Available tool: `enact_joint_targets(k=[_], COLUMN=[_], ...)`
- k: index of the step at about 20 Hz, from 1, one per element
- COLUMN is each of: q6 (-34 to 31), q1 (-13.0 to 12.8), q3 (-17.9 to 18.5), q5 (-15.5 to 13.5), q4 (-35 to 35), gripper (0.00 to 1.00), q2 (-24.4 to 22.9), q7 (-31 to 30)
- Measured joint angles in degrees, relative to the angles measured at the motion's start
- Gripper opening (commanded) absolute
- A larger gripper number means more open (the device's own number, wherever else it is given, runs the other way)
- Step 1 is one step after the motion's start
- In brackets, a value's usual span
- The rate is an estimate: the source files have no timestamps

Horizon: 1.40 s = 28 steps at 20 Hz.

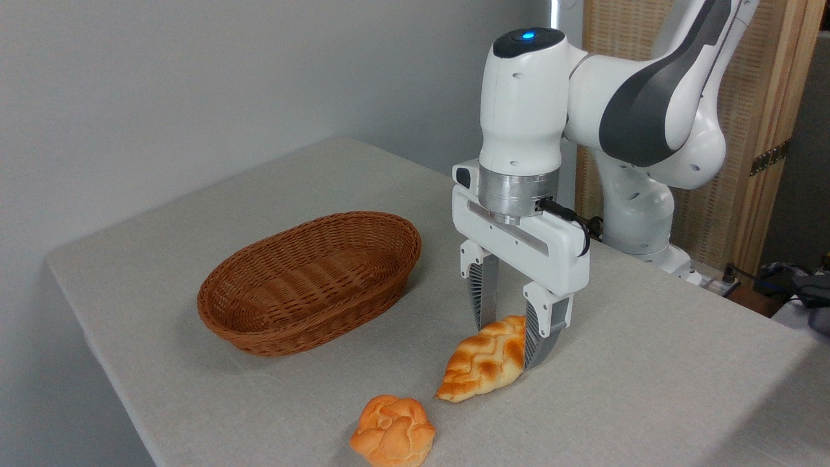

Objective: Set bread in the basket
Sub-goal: 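Close the gripper on the braided loaf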

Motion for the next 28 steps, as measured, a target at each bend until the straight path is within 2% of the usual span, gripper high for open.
enact_joint_targets(k=[4,5,8,10,13,28], q6=[0.00,0.00,0.00,0.00,0.00,0.00], q1=[-0.14,-0.34,-1.42,-2.10,-2.39,-2.44], q3=[0.49,0.49,1.15,1.65,1.83,1.89], q5=[0.00,0.00,0.00,0.01,0.02,0.02], q4=[-0.02,-0.04,-0.06,-0.06,-0.06,-0.06], gripper=[0.99,0.96,0.77,0.53,0.40,0.36], q2=[0.00,0.02,0.07,0.07,0.07,0.07], q7=[0.00,0.00,0.00,0.00,0.19,0.28])
